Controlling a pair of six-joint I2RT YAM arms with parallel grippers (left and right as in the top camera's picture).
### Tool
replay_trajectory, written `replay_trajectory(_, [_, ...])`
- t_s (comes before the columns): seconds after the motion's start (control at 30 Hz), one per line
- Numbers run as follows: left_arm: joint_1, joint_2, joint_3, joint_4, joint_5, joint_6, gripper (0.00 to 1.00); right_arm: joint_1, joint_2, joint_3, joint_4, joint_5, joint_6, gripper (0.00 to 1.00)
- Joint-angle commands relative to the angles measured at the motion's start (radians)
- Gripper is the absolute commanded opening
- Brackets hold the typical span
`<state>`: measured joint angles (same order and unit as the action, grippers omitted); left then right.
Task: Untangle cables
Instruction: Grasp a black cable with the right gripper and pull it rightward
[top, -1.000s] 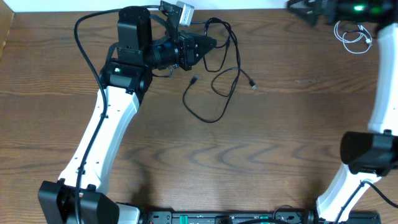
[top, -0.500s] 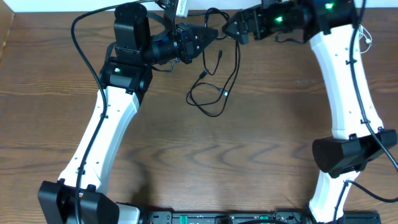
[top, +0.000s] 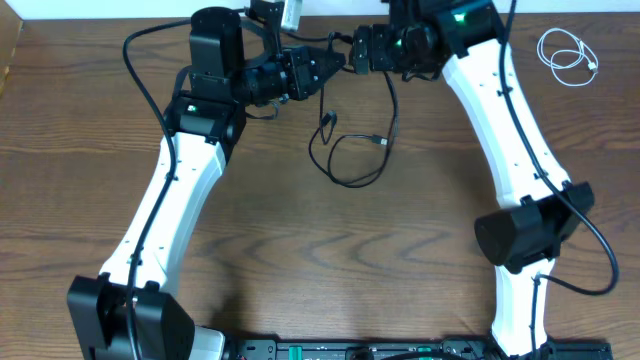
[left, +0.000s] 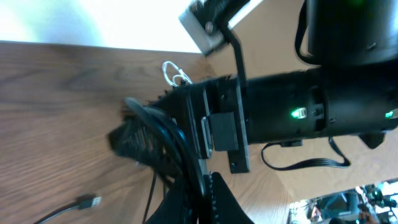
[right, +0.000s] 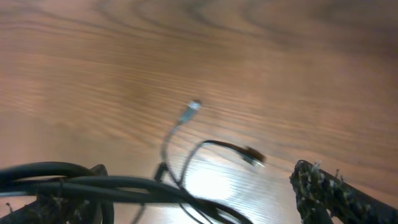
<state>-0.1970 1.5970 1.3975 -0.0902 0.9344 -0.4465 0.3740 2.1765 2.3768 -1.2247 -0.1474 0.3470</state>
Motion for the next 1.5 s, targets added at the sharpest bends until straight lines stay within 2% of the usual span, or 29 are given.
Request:
replay_trajectory(0.0, [0.062, -0.047, 0.028, 0.023, 0.052, -0.001, 0.07, -0.099, 0.104, -0.01, -0.049, 0.206, 0.042, 0.89])
replay_trajectory(0.3, [0.131, -0.047, 0.028, -0.03, 0.049, 0.003, 0.07, -0.196, 0.23, -0.01, -0.123, 0.22, 0.042, 0.9])
replay_trajectory(0.53, [0.163, -0.047, 0.027, -0.044, 0.048, 0.008, 0.07, -0.249, 0.249, -0.01, -0.137, 0.213, 0.015, 0.89])
replay_trajectory(0.67, [0.158, -0.047, 0.027, -0.061, 0.049, 0.011, 0.07, -0.256, 0.249, -0.01, -0.096, 0.002, -0.211, 0.88])
replay_trajectory(0.7, [0.154, -0.047, 0.027, -0.082, 0.048, 0.031, 0.08, -0.254, 0.249, -0.01, -0.083, -0.116, -0.319, 0.88])
replay_trajectory(0.8, [0.152, -0.047, 0.027, -0.148, 0.049, 0.068, 0.07, -0.251, 0.249, -0.009, -0.061, -0.389, -0.526, 0.89])
replay_trajectory(0.87, [0.152, -0.047, 0.027, -0.19, 0.049, 0.088, 0.07, -0.247, 0.249, -0.009, -0.043, -0.522, -0.629, 0.9])
replay_trajectory(0.93, [0.151, -0.047, 0.027, -0.227, 0.052, 0.092, 0.07, -0.237, 0.249, -0.009, -0.014, -0.575, -0.694, 0.91])
replay_trajectory(1.13, [0.152, -0.047, 0.027, -0.271, 0.188, 0.113, 0.08, -0.159, 0.262, -0.01, 0.071, -0.431, -0.798, 0.92])
replay_trajectory(1.3, [0.152, -0.047, 0.027, -0.272, 0.348, 0.113, 0.08, -0.103, 0.321, -0.01, 0.201, -0.249, -0.757, 0.85])
replay_trajectory(1.4, [0.152, -0.047, 0.027, -0.278, 0.377, 0.112, 0.07, -0.1, 0.343, -0.01, 0.275, -0.201, -0.708, 0.84])
replay_trajectory(1.47, [0.152, -0.047, 0.027, -0.297, 0.378, 0.113, 0.07, -0.1, 0.345, -0.01, 0.311, -0.202, -0.699, 0.78])
